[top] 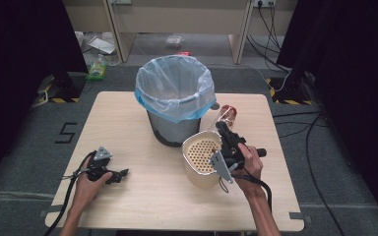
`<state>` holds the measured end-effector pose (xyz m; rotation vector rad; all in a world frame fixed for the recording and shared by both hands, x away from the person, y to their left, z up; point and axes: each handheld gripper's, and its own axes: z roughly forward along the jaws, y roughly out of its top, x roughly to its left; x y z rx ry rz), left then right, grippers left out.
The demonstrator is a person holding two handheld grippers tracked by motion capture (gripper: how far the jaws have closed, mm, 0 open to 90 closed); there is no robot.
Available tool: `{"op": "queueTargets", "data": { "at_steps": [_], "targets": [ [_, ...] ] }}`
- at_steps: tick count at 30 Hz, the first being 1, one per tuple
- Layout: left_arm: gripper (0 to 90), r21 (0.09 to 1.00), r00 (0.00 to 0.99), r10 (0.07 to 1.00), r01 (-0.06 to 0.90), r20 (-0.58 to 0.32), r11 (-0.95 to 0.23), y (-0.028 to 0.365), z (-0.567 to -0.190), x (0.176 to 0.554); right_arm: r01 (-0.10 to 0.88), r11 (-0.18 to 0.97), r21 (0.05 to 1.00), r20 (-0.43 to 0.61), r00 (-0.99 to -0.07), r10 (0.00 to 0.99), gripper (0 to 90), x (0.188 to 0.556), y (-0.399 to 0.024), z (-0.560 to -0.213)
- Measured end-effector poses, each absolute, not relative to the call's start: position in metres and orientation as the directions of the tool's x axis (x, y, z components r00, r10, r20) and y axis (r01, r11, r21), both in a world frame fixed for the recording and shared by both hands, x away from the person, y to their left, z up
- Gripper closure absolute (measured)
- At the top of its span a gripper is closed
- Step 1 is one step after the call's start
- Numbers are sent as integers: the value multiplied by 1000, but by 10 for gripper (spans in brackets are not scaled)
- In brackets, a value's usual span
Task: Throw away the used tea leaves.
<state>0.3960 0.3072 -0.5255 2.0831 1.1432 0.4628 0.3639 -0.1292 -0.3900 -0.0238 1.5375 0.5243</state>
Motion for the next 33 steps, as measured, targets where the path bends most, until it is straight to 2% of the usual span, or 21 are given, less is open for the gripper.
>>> {"op": "queueTargets", "data": {
  "at_steps": [1, 7, 9, 12, 23, 29, 31, 33],
  "targets": [
    [0, 726, 545, 838, 586, -24, -361, 307, -525, 396, -329, 889, 320, -946, -59, 318, 874, 365, -129, -393],
    [0, 726, 545, 838, 586, -24, -361, 307, -525, 396, -339, 924, 176, -981, 15, 192, 876, 363, -120, -401],
    [0, 726, 545, 838, 586, -24, -361, 307, -525, 396, -349, 926, 142, -988, 4, 153, 875, 362, -118, -405],
    [0, 726, 545, 838, 585, -24, -360, 307, -526, 396, -339, 929, 149, -988, -22, 150, 875, 365, -118, -412],
    [0, 726, 545, 838, 586, -24, -360, 307, -526, 396, -362, 931, 47, -997, 43, 67, 875, 355, -112, -415],
    [0, 726, 545, 838, 586, -24, -360, 307, -526, 396, -380, 922, 73, -994, 42, 96, 875, 352, -111, -411],
    [0, 726, 545, 838, 586, -24, -360, 307, -526, 396, -345, 936, 71, -995, 41, 90, 875, 355, -113, -413],
    [0, 726, 545, 838, 586, -24, -360, 307, -526, 396, -371, 923, 98, -993, 24, 115, 875, 353, -114, -412]
  ]
}}
